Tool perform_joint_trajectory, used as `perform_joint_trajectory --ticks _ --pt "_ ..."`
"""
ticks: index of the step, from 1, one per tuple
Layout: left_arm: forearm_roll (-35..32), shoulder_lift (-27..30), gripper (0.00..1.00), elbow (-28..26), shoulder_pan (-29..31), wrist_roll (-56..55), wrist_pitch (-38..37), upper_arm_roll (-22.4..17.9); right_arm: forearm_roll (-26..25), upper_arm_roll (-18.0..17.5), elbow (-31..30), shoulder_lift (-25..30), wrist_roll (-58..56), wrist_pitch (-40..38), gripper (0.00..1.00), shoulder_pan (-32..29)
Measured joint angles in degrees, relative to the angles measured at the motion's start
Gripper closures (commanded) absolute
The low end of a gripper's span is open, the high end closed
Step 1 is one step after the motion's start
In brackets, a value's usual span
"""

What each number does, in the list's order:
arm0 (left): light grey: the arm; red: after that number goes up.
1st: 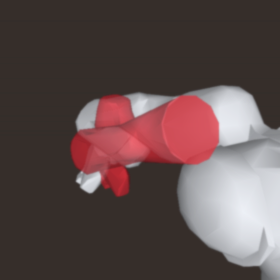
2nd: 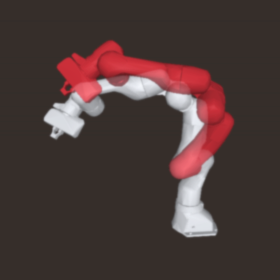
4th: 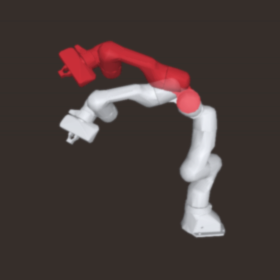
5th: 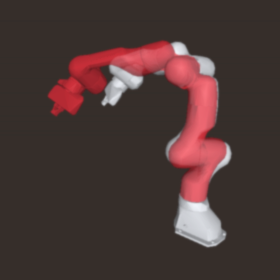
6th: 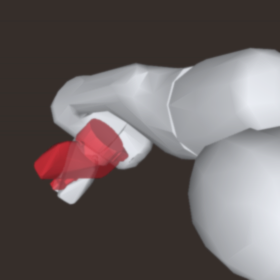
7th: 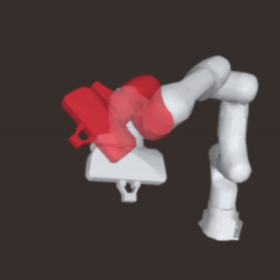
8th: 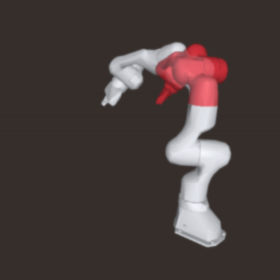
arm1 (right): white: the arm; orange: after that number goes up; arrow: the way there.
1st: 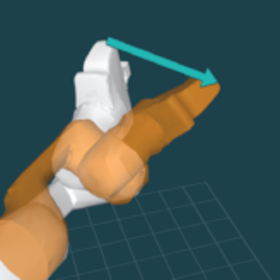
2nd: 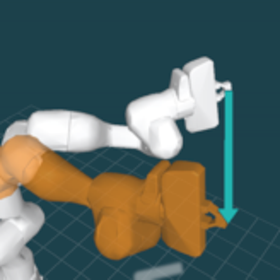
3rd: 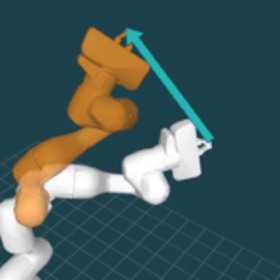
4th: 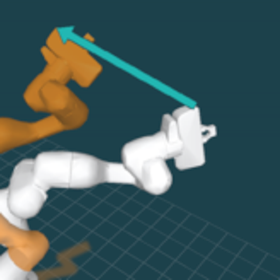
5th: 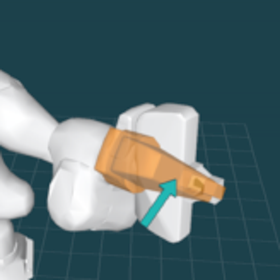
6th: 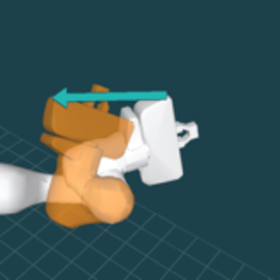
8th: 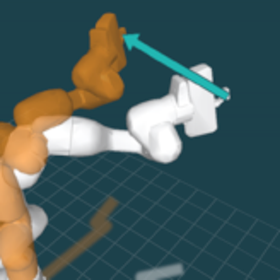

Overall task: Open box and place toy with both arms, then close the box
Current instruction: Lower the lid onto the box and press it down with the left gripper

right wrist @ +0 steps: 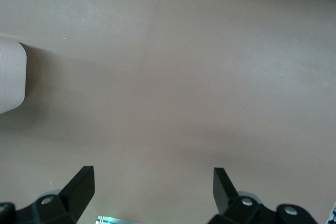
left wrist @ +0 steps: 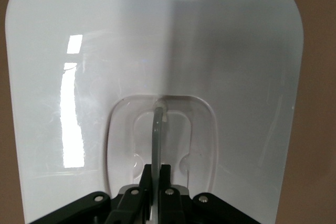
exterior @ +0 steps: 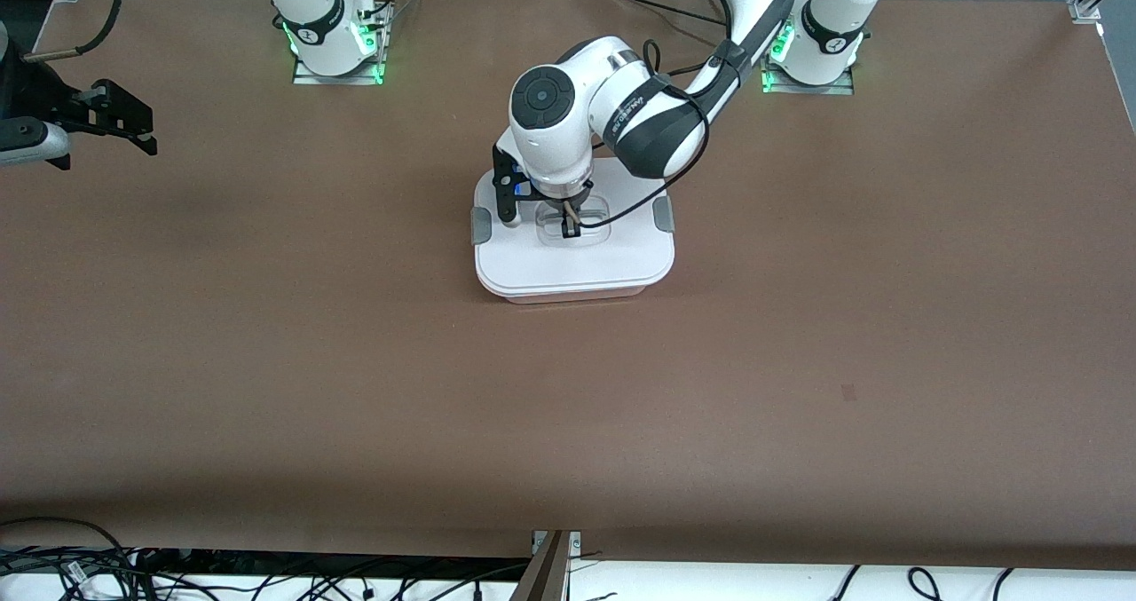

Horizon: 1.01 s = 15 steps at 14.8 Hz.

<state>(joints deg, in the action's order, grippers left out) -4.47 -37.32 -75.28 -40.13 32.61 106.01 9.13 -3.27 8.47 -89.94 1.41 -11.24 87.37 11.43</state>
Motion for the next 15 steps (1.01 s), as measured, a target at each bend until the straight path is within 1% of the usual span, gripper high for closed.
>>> perform_joint_trajectory --ticks 8,9,10,11,15 --pt "0.0 -0.88 1.0 0.63 0.02 -1.04 0.2 0.0 -0.21 -0.2 0.0 -0.33 0.0 0.05 0.0 0.06" --pt "0.0 -0.89 0.95 0.65 0.03 -1.13 0.19 0.0 -0.21 -0.2 0.0 -0.33 0.0 0.05 0.0 0.06" --pt "0.0 -0.9 0.23 0.66 0.03 -1.36 0.19 0.0 -0.21 -0.2 0.0 -0.33 0.0 0.05 0.0 0.06" --pt "0.0 -0.9 0.0 0.69 0.03 -1.74 0.19 0.0 -0.23 -0.2 0.02 -0.34 0.0 0.05 0.0 0.06" --pt "-0.02 -0.96 0.0 1.7 0.68 -2.79 -0.36 -0.35 -0.49 -0.06 0.12 -0.33 0.0 0.0 0.0 -0.01"
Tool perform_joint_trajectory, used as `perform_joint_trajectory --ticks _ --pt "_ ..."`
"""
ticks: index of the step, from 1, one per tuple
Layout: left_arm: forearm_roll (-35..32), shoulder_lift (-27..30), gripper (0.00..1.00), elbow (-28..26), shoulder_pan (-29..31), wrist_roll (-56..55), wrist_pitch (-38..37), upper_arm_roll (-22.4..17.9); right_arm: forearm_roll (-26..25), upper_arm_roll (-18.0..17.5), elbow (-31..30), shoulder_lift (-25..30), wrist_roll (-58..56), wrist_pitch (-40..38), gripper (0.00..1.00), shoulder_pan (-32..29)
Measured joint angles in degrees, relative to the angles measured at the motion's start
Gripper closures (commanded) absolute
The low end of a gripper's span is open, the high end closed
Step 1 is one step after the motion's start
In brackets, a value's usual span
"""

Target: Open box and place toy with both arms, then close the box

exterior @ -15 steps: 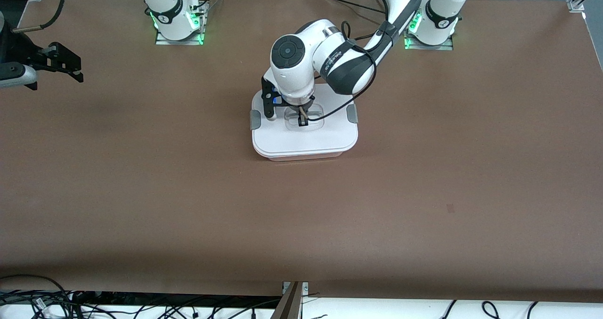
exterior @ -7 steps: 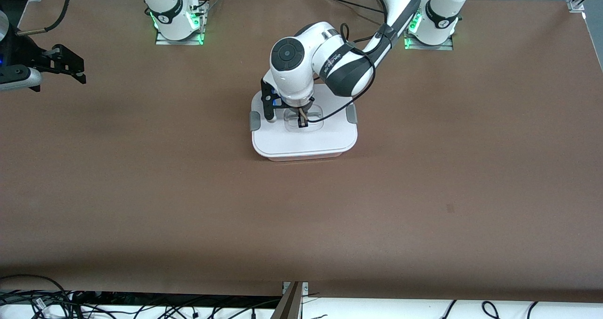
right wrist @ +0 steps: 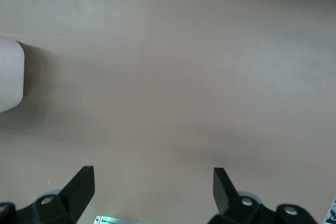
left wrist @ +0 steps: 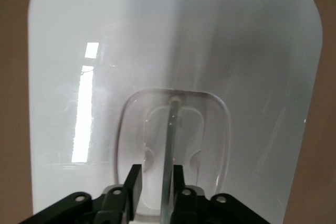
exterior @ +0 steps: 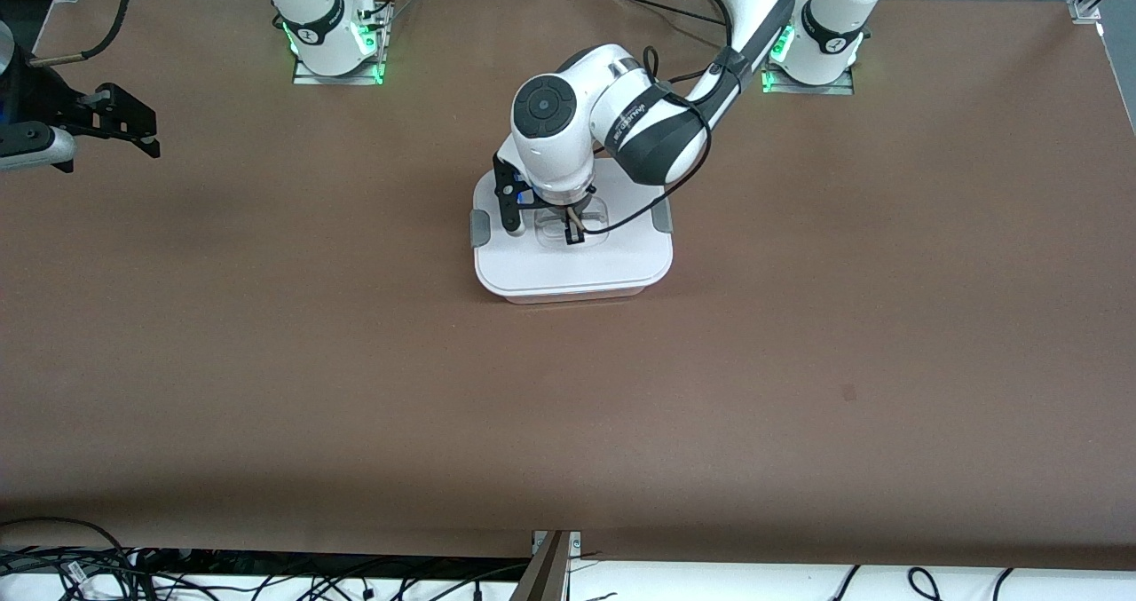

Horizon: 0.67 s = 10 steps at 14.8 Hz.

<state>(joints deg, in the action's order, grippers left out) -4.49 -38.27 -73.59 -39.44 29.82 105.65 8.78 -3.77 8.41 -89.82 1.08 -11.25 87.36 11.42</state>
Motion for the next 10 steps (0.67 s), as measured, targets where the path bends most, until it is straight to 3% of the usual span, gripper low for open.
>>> perform_joint_trajectory --ticks 6,10 --pt "2.29 0.32 0.0 6.77 5.87 -3.98 -6.94 -0.21 -0.97 0.0 0.04 0.0 0.0 0.0 0.0 0.0" --pt "2.26 1.0 0.0 7.55 14.72 -5.96 -8.95 -0.79 -1.44 -0.04 0.04 0.0 0.0 -0.02 0.0 0.04"
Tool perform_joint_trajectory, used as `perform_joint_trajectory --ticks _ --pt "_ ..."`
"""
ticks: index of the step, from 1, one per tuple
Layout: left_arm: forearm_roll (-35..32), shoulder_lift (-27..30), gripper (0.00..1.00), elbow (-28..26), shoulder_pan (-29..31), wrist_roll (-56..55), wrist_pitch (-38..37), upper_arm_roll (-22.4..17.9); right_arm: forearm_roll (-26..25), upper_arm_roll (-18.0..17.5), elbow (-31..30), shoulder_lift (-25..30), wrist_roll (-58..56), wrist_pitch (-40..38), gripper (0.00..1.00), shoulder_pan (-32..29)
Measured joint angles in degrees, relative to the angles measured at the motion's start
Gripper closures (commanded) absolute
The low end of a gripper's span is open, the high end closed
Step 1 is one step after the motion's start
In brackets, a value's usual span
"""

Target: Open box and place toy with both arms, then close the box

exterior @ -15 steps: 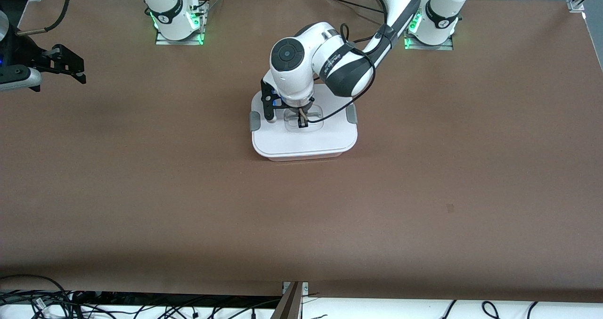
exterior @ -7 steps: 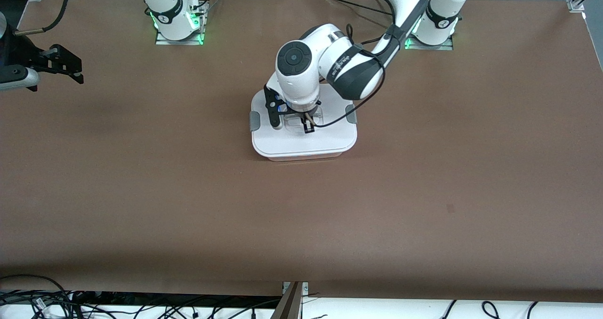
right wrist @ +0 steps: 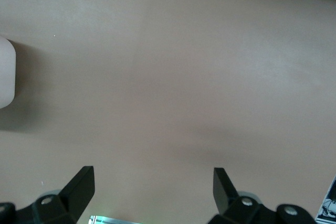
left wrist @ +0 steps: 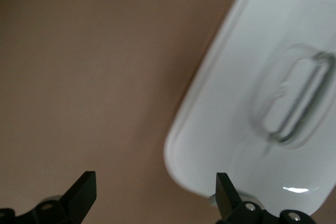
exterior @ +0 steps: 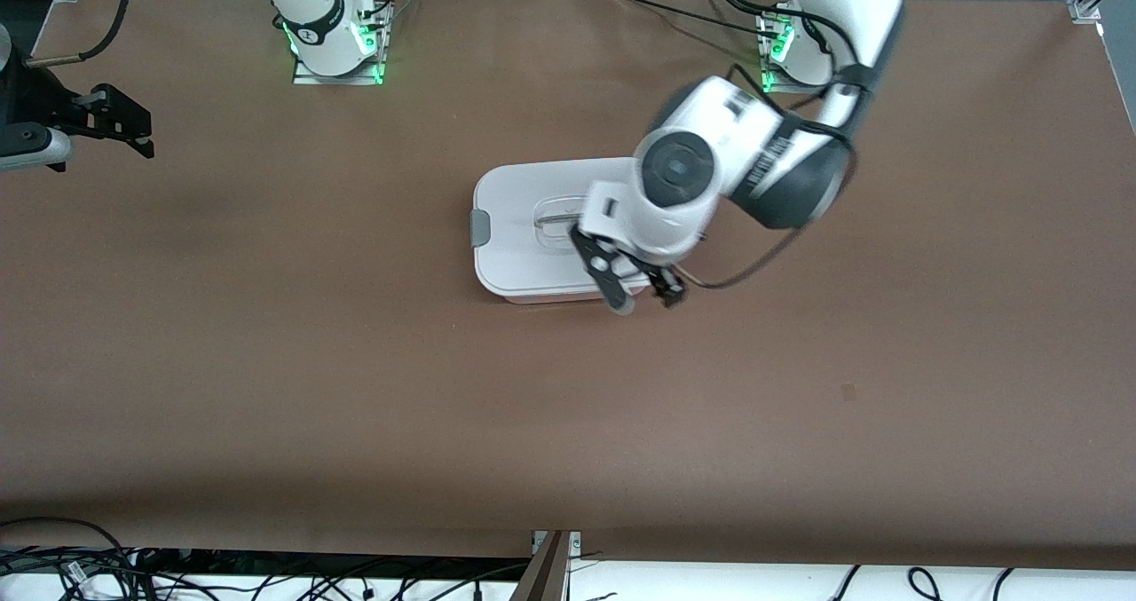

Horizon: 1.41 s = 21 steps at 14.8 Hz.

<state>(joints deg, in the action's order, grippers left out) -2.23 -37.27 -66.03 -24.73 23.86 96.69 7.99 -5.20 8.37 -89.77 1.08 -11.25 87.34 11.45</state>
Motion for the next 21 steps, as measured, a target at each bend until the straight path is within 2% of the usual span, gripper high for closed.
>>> perform_joint_trajectory --ticks 5,8,10,13,18,21 --pt "-0.12 1.03 0.0 0.6 14.64 0.15 -2.56 -1.72 -0.33 0.02 0.4 0.01 0.0 0.0 0.0 -0.02" --pt "-0.12 2.47 0.0 2.38 19.91 0.16 -2.62 -5.02 -0.33 0.02 0.56 0.0 0.05 -0.01 0.0 -0.03" --pt "-0.12 3.93 0.0 2.99 21.55 0.11 -2.89 -7.57 -0.35 0.08 0.56 0.0 0.05 -0.14 0.0 -0.04" --pt "-0.12 7.48 0.0 2.02 23.49 -1.28 -4.17 -8.47 -0.51 0.19 0.55 -0.13 0.05 -1.31 0.0 -0.06" --pt "0.16 18.67 0.0 -7.26 24.83 -17.63 -5.31 -8.67 -0.54 0.06 0.54 -1.12 0.05 -1.87 0.0 0.02" --pt "4.05 24.2 0.0 -11.45 24.78 -24.35 -8.69 -8.55 -0.54 0.0 0.72 -1.18 0.05 -1.87 0.0 0.03"
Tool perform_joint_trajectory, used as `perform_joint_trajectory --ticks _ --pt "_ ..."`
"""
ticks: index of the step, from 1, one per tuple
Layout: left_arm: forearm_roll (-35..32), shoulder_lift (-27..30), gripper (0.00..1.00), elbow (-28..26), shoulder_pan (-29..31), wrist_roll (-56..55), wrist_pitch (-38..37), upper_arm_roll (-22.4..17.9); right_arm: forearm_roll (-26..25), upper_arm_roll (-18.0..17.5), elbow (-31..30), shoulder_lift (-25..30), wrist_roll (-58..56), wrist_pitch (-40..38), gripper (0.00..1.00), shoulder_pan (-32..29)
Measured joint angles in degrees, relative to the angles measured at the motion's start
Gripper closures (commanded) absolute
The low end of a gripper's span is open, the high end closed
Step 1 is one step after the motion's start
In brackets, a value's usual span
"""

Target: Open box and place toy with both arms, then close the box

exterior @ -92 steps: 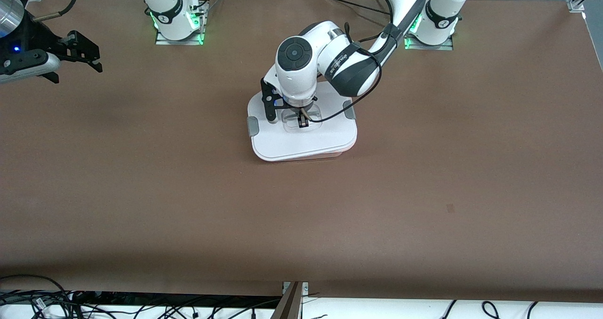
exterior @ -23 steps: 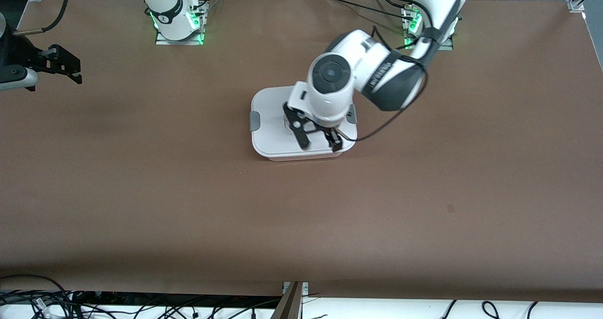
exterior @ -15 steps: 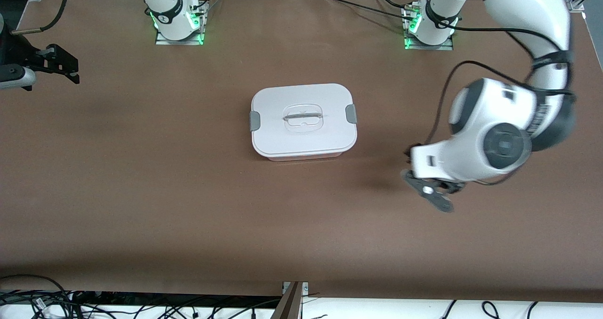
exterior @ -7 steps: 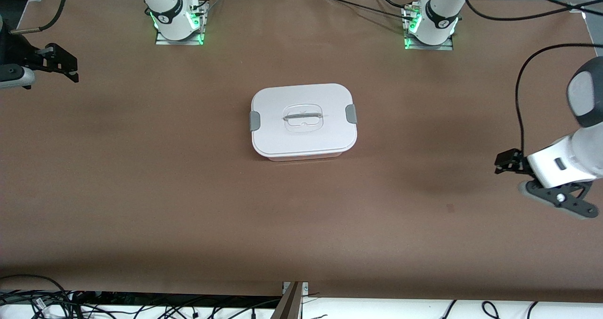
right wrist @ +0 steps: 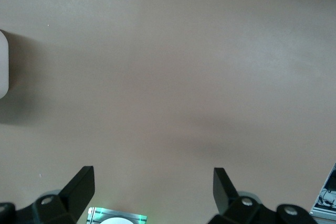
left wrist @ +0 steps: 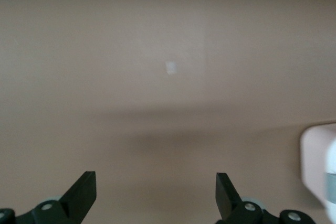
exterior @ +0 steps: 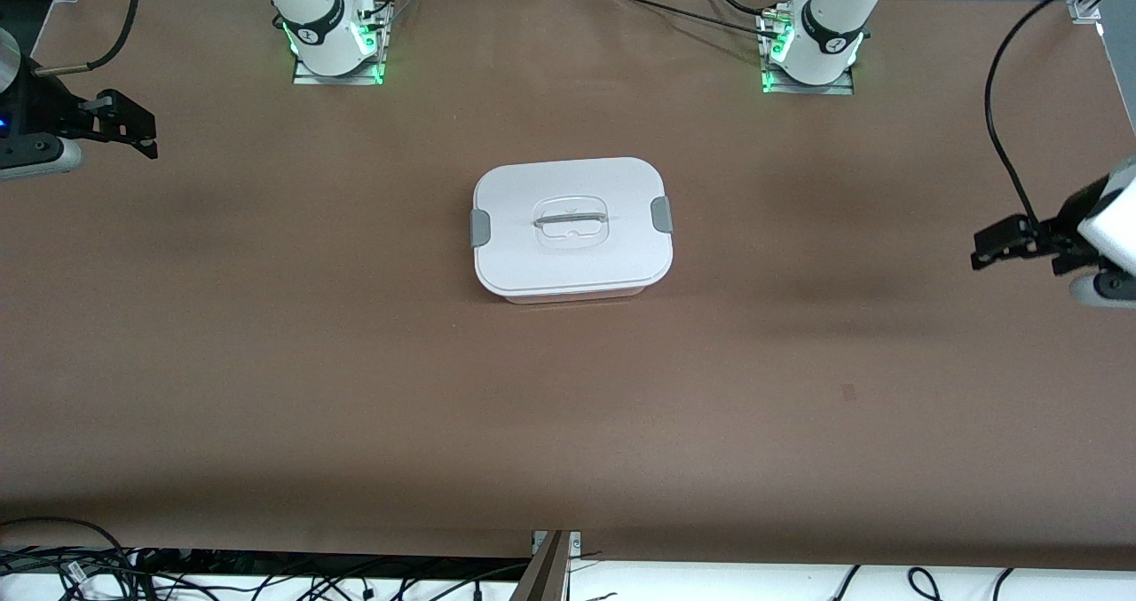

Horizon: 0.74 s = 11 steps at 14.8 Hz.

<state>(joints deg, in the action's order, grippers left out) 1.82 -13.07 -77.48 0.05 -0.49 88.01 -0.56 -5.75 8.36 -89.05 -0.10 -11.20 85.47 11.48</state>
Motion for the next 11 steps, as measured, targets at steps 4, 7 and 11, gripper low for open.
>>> perform_joint_trajectory --ticks 4,7,11 --pt "0.78 2.83 0.0 -3.51 0.05 -1.73 -2.94 -0.11 0.0 -0.01 0.27 0.0 0.0 0.01 0.0 0.0" --pt "0.78 2.31 0.0 -4.65 0.17 -1.73 -3.57 -0.13 -0.02 0.01 1.31 0.02 0.0 0.02 0.0 -0.02" --pt "0.78 1.9 0.0 -4.65 1.15 -1.73 -4.02 -0.15 -0.3 -0.03 1.69 0.01 0.0 0.0 0.0 0.0"
